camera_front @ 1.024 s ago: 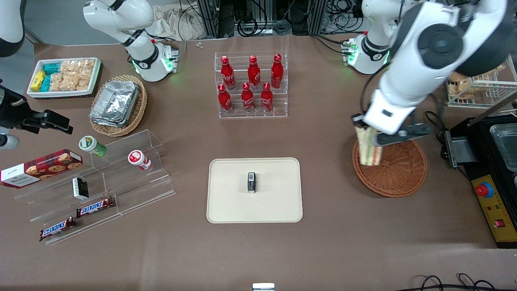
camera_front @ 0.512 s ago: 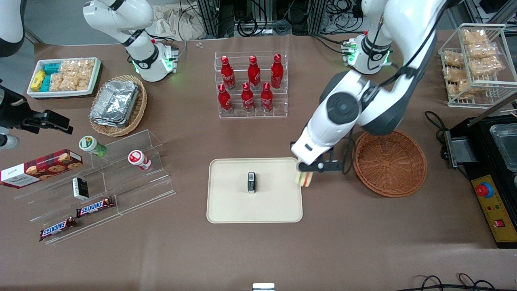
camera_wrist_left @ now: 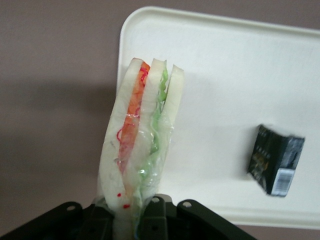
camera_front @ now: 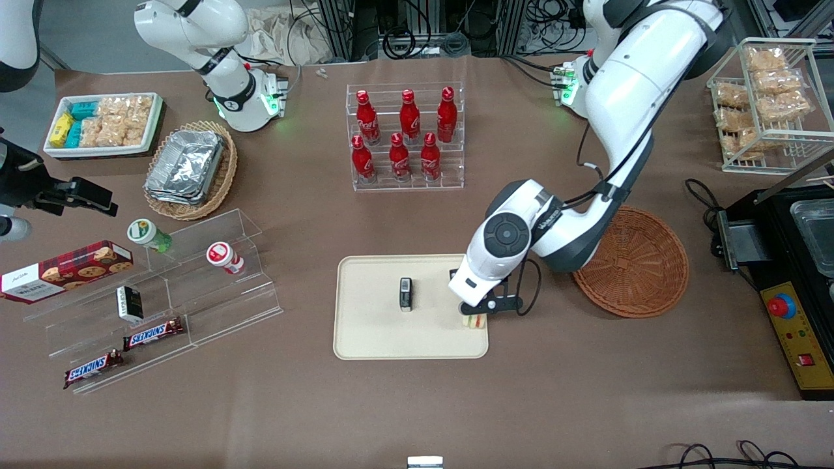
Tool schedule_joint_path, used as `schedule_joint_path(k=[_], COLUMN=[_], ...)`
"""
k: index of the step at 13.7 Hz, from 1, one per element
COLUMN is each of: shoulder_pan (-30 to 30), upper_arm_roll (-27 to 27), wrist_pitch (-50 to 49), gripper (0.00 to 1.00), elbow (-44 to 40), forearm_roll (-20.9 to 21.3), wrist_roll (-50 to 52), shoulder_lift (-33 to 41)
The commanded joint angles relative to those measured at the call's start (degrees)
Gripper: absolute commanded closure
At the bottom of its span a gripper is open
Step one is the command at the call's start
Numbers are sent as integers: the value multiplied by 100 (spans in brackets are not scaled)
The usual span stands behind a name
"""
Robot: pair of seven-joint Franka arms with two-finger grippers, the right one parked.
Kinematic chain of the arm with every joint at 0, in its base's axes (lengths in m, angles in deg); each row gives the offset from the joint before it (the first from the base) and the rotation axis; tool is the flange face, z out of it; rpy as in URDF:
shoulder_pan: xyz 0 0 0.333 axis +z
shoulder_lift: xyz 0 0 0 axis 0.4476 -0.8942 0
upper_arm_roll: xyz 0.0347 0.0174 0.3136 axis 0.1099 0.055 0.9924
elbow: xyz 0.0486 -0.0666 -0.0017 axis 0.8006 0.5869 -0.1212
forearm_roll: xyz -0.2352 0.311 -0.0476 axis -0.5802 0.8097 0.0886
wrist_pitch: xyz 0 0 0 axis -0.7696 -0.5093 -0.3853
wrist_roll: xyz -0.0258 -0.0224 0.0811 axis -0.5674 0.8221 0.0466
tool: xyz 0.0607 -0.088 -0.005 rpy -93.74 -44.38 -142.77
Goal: Place sandwich from basket to tray
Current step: 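Carry the sandwich with the left gripper over the cream tray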
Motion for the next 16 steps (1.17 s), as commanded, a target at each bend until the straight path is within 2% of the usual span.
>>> schedule_joint_path(k=[1, 3, 4, 6, 7, 8, 9, 14, 16], shoulder_pan=[-218, -253, -271, -279, -279, -279, -288, -288, -236], upper_arm_roll=[20, 20, 20, 29, 29, 29, 29, 29, 29], wrist_pitch=[-116, -116, -107, -72, -20, 16, 42, 33, -89], gripper=[100, 100, 92, 70, 49, 19, 0, 0, 0], elbow=[-664, -664, -656, -656, -656, -647, -647, -664, -621], forearm_roll=[498, 587, 596, 596, 596, 596, 604, 596, 596], wrist_roll=[447, 483, 483, 483, 483, 483, 483, 483, 623], shoulder_lift=[-545, -599, -616, -687, -687, -704, -705, -608, -267])
